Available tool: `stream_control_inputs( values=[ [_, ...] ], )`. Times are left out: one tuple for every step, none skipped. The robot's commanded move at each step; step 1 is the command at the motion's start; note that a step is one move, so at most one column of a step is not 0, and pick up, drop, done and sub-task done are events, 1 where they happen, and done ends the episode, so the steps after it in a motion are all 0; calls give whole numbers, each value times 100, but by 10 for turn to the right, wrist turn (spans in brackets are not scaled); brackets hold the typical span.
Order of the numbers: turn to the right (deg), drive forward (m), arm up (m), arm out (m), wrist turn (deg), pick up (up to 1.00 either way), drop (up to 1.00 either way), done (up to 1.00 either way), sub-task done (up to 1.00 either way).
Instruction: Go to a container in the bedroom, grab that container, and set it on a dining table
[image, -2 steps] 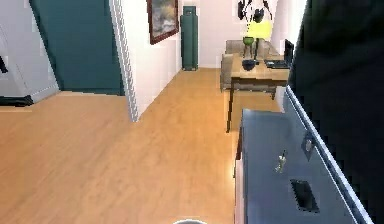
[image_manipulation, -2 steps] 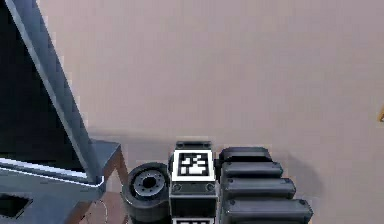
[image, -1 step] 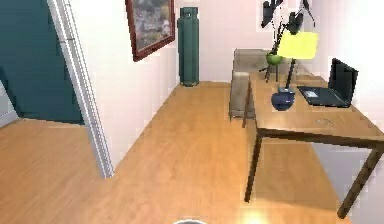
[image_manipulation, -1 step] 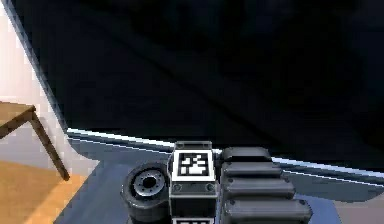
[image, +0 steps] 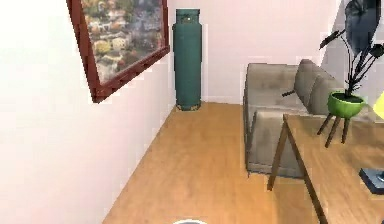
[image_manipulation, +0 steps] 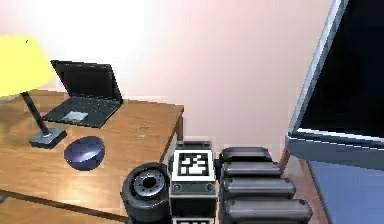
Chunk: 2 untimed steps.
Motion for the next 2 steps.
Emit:
stream_control_inputs(
  values=[
    [-30,0,0,0,0,0,0,0,0],
    [0,75,0,0,0,0,0,0,0]
  ],
)
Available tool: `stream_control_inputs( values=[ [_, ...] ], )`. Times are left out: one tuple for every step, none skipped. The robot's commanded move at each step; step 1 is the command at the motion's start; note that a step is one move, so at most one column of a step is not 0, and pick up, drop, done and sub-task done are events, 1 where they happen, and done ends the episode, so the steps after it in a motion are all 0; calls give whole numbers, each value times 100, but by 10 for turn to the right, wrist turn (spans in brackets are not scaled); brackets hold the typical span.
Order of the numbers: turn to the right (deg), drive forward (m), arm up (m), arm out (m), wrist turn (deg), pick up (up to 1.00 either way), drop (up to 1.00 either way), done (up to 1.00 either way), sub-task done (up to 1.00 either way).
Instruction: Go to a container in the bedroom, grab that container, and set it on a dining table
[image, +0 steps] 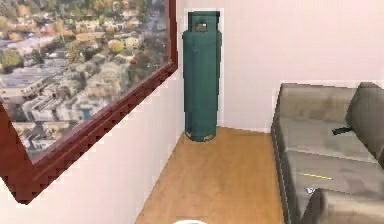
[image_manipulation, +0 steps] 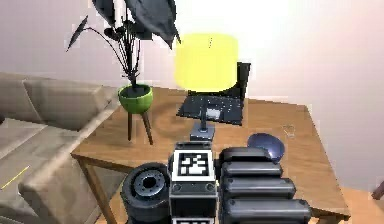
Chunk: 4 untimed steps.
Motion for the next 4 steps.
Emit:
stream_control_inputs(
  values=[
    [450,0,0,0,0,0,0,0,0],
    [450,0,0,0,0,0,0,0,0],
    [180,0,0,0,0,0,0,0,0],
    [-450,0,0,0,0,0,0,0,0]
  ],
)
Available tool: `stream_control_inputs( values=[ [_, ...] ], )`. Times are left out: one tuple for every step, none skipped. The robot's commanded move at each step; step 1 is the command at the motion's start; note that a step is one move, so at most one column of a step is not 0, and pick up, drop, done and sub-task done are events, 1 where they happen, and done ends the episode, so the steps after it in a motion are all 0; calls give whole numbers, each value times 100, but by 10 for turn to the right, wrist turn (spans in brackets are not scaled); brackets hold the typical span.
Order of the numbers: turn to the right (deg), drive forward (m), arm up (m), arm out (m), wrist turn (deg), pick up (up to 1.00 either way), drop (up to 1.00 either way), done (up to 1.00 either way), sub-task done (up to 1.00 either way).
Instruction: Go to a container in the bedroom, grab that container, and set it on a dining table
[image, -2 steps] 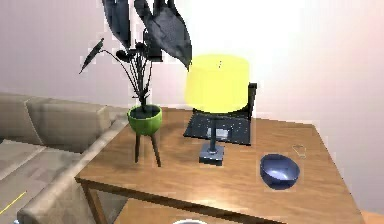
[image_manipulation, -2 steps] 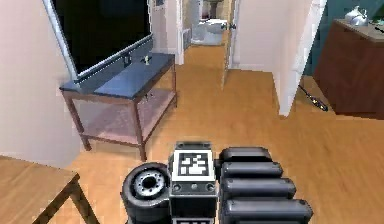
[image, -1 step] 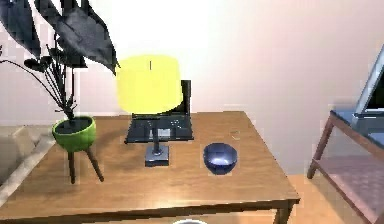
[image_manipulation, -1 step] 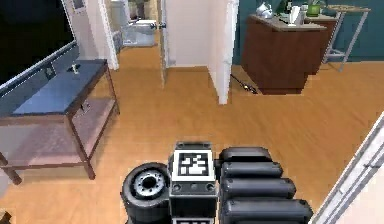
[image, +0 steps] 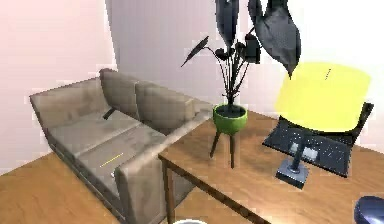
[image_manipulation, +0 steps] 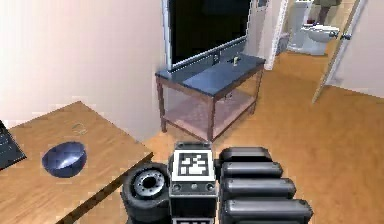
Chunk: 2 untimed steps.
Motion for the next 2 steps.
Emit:
stream_control_inputs(
  values=[
    [-450,0,0,0,0,0,0,0,0],
    [-120,0,0,0,0,0,0,0,0]
  ],
)
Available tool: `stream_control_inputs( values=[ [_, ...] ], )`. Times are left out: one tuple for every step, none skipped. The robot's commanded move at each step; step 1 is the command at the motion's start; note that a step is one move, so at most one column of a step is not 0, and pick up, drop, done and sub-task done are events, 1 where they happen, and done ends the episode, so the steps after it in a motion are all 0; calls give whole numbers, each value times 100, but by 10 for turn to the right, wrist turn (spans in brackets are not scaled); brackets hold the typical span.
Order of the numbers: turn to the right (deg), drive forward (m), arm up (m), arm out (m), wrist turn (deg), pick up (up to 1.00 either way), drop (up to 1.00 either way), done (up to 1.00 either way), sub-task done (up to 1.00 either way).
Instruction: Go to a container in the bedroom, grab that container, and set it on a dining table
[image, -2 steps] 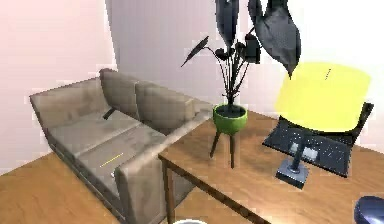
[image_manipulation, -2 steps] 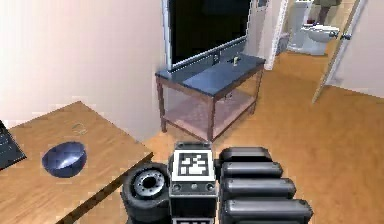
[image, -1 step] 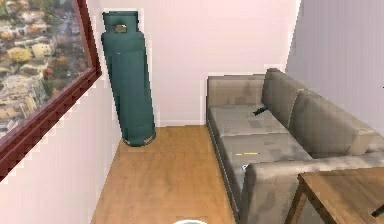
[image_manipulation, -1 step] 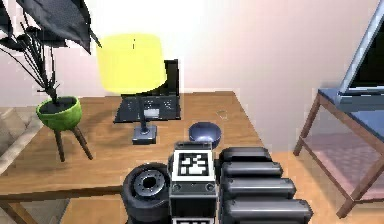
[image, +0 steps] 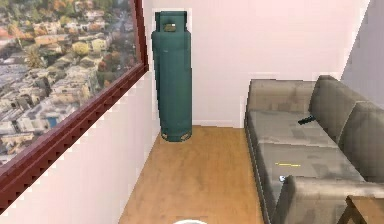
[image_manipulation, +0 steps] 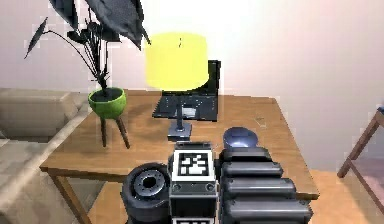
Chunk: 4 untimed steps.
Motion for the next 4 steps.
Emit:
stream_control_inputs(
  values=[
    [0,0,0,48,0,0,0,0,0],
    [0,0,0,0,450,0,0,0,0],
    [0,0,0,0,450,0,0,0,0],
    [0,0,0,0,330,0,0,0,0]
  ],
)
